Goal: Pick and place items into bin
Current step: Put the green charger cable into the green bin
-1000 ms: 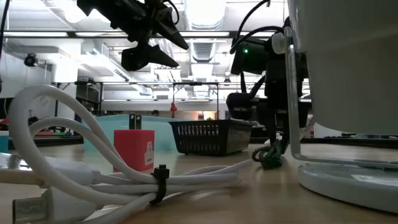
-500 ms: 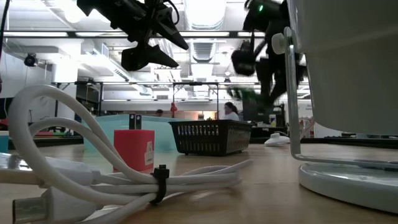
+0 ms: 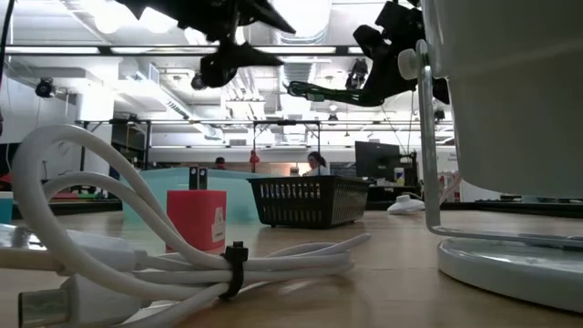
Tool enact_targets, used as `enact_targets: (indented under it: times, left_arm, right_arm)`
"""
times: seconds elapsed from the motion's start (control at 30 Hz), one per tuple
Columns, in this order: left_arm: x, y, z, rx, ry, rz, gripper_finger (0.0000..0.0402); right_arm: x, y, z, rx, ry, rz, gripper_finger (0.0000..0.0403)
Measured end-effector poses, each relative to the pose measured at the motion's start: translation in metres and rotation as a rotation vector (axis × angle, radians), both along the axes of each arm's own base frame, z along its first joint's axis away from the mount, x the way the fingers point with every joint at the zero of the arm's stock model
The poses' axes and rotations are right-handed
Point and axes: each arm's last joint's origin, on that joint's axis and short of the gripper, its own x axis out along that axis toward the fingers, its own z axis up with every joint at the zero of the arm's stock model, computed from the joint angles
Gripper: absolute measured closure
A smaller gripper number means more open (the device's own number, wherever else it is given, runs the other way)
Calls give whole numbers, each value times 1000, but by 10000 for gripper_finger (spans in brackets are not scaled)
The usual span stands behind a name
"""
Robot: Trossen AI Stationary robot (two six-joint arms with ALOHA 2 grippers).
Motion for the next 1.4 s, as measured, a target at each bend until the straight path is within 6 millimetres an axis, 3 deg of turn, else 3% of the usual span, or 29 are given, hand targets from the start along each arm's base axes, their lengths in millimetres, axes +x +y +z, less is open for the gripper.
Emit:
enact_targets:
  times: [0.17,0.37,0.6,0.97,1.2,1.4]
  left_arm:
    - [3,0,3,-26,-54,7,193]
    - [3,0,2,-19,-50,6,146]
    - [2,1,-2,143,0,0,100]
    - [-2,3,-18,199,48,25,98]
    - [1,5,-10,216,-26,89,98]
    - [5,7,-16,203,-10,99,116]
  right_arm:
    - [0,0,0,42,-16,-46,390]
    - [0,-2,1,31,-26,-99,390]
    - [1,-2,5,29,-38,-97,390]
    - [8,-2,26,44,-154,-112,390]
    - [9,-2,28,50,-167,-114,390]
    - [10,-3,29,49,-187,-113,390]
